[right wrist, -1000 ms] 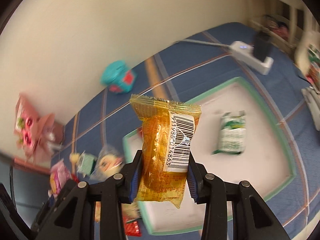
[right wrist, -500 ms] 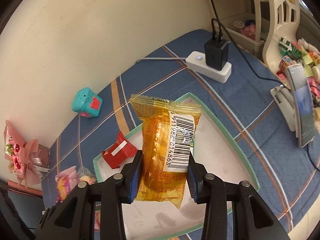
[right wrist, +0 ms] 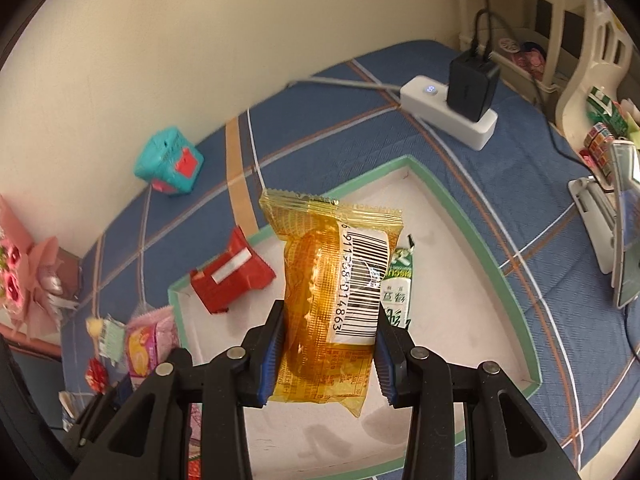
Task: Organize snacks
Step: 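Carry the yellow bag over the tray with the right gripper while the left gripper carries the pink bag there, then open both grippers to drop the yellow and pink bags into the tray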
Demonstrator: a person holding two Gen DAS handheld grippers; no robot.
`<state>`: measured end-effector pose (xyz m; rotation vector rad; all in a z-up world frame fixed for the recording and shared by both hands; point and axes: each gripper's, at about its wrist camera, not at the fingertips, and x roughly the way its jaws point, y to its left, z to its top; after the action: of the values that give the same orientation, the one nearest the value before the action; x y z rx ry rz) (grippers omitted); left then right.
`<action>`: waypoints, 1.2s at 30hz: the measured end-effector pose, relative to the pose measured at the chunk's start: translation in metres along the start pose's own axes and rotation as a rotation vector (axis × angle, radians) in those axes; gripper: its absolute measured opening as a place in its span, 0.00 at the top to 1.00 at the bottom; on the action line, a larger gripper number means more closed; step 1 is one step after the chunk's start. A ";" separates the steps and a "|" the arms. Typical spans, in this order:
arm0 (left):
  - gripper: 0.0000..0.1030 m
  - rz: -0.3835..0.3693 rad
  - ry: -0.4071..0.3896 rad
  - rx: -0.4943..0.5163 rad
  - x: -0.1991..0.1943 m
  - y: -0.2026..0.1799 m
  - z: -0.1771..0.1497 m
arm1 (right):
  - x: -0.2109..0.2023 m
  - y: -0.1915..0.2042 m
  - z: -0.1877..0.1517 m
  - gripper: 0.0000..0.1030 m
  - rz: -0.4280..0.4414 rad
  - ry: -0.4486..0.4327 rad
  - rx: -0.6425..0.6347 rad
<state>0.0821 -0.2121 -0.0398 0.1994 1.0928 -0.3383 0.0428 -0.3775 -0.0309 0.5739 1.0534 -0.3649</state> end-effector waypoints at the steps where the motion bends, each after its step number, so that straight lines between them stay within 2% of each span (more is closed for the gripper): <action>1: 0.62 0.000 0.007 -0.005 0.003 0.001 -0.001 | 0.005 0.001 -0.001 0.59 -0.003 0.012 -0.002; 12: 0.61 0.003 0.019 -0.038 0.028 0.009 -0.007 | 0.045 0.004 -0.014 0.59 -0.048 0.111 -0.032; 23: 0.61 -0.003 0.030 -0.040 0.037 0.008 -0.005 | 0.045 0.006 -0.021 0.59 -0.063 0.124 -0.057; 36: 0.59 -0.017 0.004 -0.058 0.017 0.010 -0.001 | 0.044 0.012 -0.017 0.58 -0.077 0.118 -0.071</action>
<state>0.0919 -0.2052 -0.0558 0.1395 1.1074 -0.3212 0.0575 -0.3577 -0.0735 0.4973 1.2000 -0.3626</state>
